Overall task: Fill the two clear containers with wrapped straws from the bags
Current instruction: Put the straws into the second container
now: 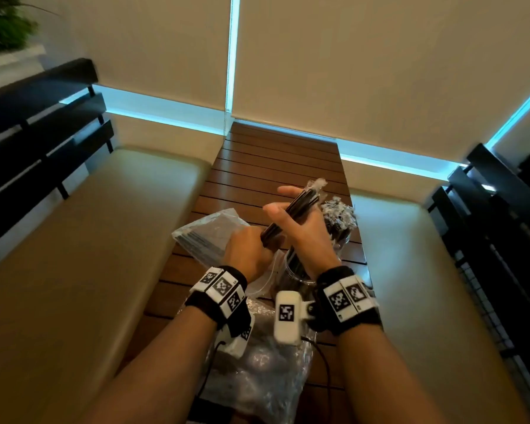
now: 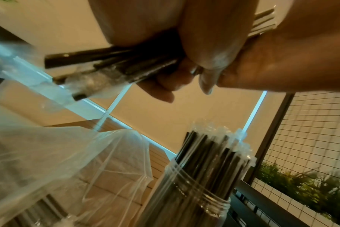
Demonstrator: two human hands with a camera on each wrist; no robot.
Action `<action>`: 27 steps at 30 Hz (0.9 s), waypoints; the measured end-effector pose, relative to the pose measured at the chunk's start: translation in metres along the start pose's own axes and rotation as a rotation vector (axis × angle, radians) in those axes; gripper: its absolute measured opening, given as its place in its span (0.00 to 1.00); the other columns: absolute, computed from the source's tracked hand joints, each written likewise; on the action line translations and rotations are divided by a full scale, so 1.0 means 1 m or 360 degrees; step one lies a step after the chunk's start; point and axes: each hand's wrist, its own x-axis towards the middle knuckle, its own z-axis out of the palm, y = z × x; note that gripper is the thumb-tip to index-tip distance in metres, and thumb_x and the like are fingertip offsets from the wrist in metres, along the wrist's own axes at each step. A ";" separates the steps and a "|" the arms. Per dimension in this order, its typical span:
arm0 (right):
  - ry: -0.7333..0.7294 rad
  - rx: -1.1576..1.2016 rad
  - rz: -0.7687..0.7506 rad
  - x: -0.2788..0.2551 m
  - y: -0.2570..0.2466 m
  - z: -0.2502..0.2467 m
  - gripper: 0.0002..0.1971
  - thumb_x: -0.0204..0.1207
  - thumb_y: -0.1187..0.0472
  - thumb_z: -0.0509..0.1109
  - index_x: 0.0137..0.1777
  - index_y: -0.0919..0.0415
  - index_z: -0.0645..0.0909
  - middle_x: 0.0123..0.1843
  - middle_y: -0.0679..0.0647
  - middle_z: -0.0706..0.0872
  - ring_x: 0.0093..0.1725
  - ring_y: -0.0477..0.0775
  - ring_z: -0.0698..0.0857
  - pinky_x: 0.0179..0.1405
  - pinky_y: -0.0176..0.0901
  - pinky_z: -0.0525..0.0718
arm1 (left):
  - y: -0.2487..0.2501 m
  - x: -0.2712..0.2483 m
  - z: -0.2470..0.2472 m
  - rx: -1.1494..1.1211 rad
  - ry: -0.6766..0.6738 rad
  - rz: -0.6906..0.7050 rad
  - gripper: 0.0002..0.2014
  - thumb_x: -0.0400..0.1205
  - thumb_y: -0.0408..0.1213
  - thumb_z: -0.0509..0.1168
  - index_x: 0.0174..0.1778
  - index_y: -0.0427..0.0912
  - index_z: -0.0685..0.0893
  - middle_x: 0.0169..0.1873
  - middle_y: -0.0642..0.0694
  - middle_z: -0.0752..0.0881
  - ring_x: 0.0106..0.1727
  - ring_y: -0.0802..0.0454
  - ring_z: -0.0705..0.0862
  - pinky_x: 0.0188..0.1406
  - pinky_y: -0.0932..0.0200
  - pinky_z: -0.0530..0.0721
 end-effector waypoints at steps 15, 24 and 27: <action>0.0410 0.0652 -0.0267 0.003 -0.032 -0.001 0.13 0.79 0.46 0.64 0.39 0.54 0.75 0.22 0.46 0.72 0.25 0.47 0.73 0.48 0.48 0.85 | -0.026 0.008 -0.014 -0.2302 -0.0460 -0.0989 0.22 0.89 0.43 0.49 0.68 0.31 0.77 0.60 0.30 0.86 0.64 0.35 0.85 0.66 0.40 0.81; 0.0402 0.0107 -0.0208 0.004 -0.011 0.000 0.17 0.82 0.49 0.65 0.43 0.66 0.76 0.28 0.55 0.75 0.27 0.47 0.80 0.36 0.33 0.83 | 0.013 0.024 -0.014 -0.1281 -0.0556 -0.0595 0.42 0.80 0.73 0.42 0.76 0.44 0.75 0.75 0.39 0.76 0.75 0.45 0.74 0.74 0.43 0.70; 0.0424 -0.0224 -0.0207 0.006 0.003 -0.003 0.24 0.82 0.45 0.66 0.37 0.67 0.76 0.28 0.57 0.80 0.33 0.57 0.86 0.36 0.40 0.85 | 0.036 0.027 -0.036 -0.1052 -0.0159 -0.0042 0.45 0.74 0.78 0.40 0.79 0.53 0.71 0.78 0.50 0.72 0.78 0.55 0.70 0.78 0.46 0.65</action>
